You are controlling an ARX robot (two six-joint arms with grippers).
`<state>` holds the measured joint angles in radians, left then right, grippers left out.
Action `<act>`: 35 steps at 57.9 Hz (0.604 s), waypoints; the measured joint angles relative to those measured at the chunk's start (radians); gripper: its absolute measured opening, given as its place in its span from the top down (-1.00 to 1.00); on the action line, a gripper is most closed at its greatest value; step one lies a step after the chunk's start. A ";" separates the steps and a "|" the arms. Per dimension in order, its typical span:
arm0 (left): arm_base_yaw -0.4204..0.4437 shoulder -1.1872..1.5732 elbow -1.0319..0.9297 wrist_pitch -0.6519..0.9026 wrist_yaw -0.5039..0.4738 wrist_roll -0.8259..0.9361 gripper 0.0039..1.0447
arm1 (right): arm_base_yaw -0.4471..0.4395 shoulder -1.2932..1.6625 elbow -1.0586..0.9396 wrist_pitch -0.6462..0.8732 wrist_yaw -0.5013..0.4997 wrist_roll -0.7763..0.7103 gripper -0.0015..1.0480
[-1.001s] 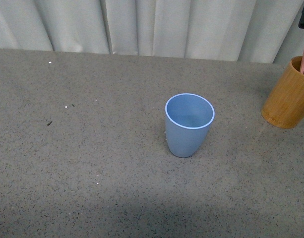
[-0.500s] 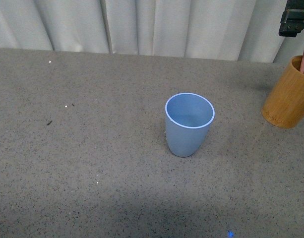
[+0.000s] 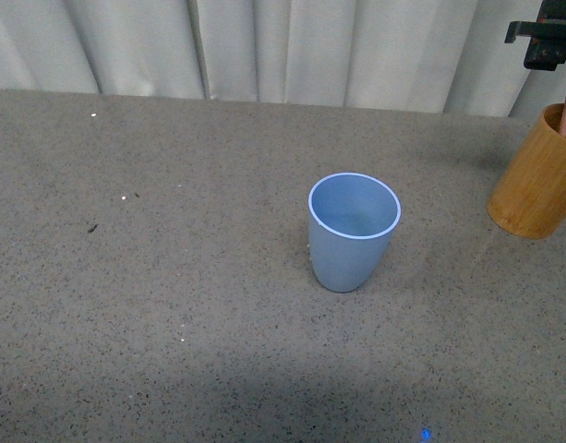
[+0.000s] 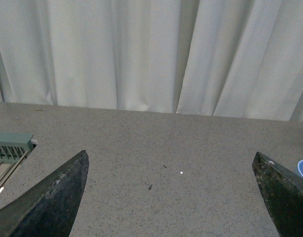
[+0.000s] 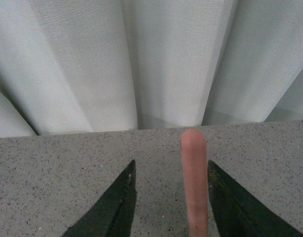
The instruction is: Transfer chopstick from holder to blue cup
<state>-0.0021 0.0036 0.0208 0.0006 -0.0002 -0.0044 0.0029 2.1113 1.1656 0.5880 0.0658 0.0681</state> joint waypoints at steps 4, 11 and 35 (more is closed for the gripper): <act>0.000 0.000 0.000 0.000 0.000 0.000 -0.88 | -0.003 0.000 -0.012 0.008 -0.001 0.000 0.43; 0.000 0.000 0.000 0.000 0.000 0.000 -0.88 | -0.010 0.000 -0.031 0.019 -0.007 0.000 0.77; 0.000 0.000 0.000 0.000 0.000 0.000 -0.88 | -0.033 -0.018 -0.060 0.037 -0.025 0.000 0.96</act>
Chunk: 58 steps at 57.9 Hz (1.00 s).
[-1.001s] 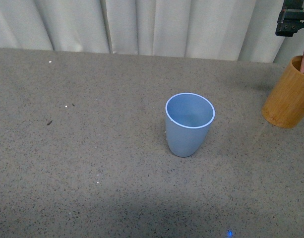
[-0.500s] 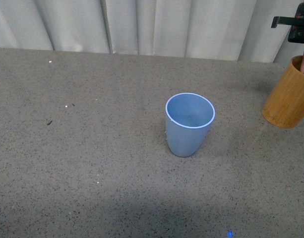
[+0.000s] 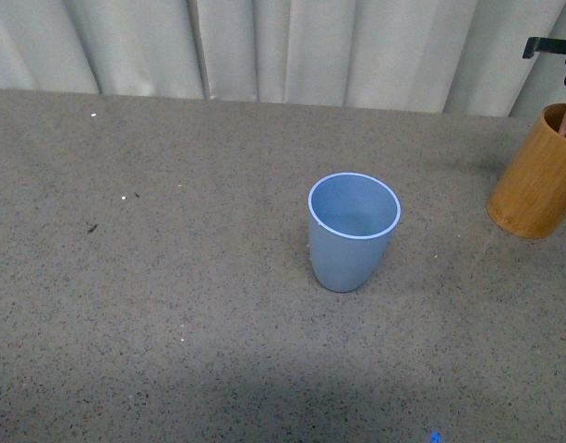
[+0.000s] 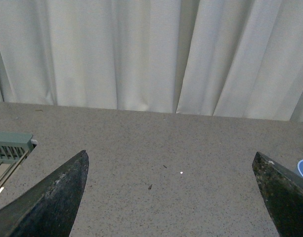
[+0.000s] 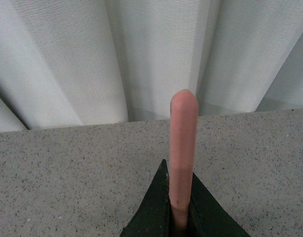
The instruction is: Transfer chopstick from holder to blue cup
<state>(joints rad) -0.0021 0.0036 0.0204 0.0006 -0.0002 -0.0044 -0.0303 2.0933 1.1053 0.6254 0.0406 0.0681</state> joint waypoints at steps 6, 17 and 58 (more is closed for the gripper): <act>0.000 0.000 0.000 0.000 0.000 0.000 -0.88 | 0.001 -0.027 -0.013 0.000 -0.014 0.000 0.96; 0.000 0.000 0.000 0.000 0.000 0.000 -0.88 | 0.001 -0.113 -0.037 0.014 -0.019 -0.021 0.96; 0.000 0.000 0.000 0.000 0.000 0.000 -0.88 | -0.008 -0.466 -0.095 0.052 -0.027 -0.098 0.96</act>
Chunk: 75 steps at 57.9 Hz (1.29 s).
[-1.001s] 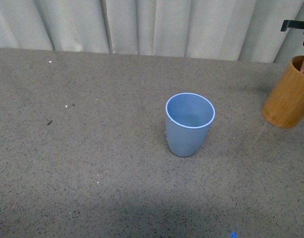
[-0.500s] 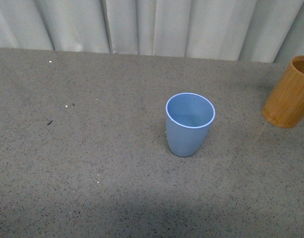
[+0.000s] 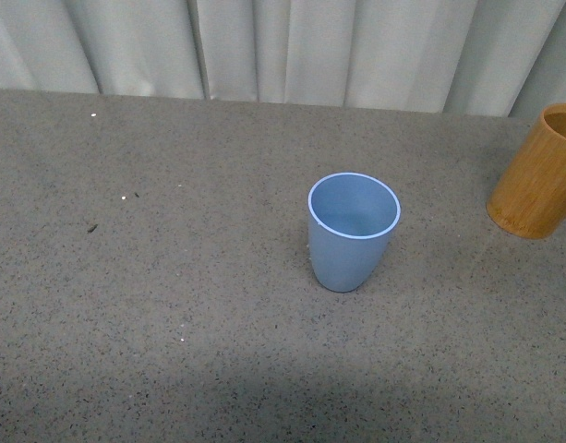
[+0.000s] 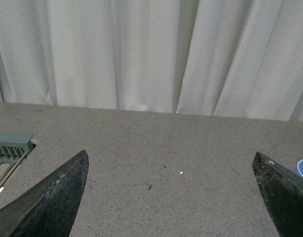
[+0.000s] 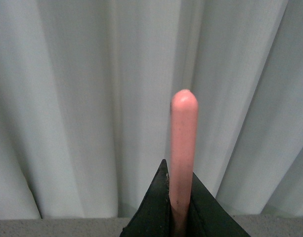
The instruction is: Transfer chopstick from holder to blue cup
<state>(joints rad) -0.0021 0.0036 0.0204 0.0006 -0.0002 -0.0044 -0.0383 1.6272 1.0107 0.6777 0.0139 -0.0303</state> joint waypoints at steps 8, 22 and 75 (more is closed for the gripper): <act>0.000 0.000 0.000 0.000 0.000 0.000 -0.88 | 0.065 -0.078 -0.029 -0.007 -0.026 0.089 0.96; 0.000 0.000 0.000 0.000 0.000 0.000 -0.88 | 0.229 -0.069 -0.126 0.051 -0.015 0.203 0.96; 0.000 0.000 0.000 0.000 0.000 0.000 -0.88 | 0.449 0.119 -0.251 0.185 0.055 0.356 0.96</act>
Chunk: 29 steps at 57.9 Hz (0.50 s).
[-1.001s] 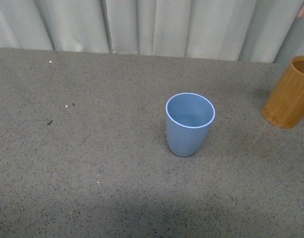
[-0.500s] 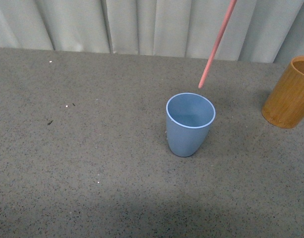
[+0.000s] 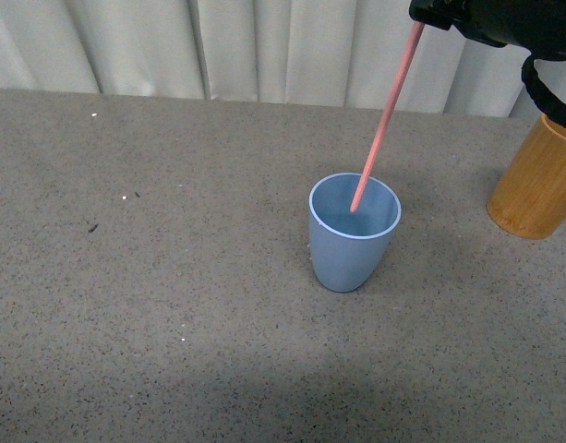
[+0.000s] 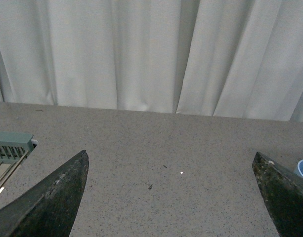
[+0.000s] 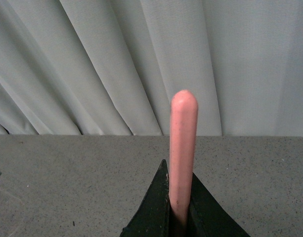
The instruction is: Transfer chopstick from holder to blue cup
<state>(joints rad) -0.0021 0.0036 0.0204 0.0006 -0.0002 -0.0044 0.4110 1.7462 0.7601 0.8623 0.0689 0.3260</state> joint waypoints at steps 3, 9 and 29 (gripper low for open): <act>0.000 0.000 0.000 0.000 0.000 0.000 -0.88 | -0.002 0.005 -0.002 0.003 0.001 0.000 0.96; 0.000 0.000 0.000 0.000 0.000 0.000 -0.88 | -0.004 0.016 -0.003 0.006 0.001 0.000 0.96; 0.000 0.000 0.000 0.000 0.000 0.000 -0.88 | -0.005 0.008 -0.019 0.003 -0.018 0.008 0.21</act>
<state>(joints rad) -0.0021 0.0036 0.0204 0.0006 -0.0002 -0.0044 0.4057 1.7542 0.7410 0.8650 0.0505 0.3340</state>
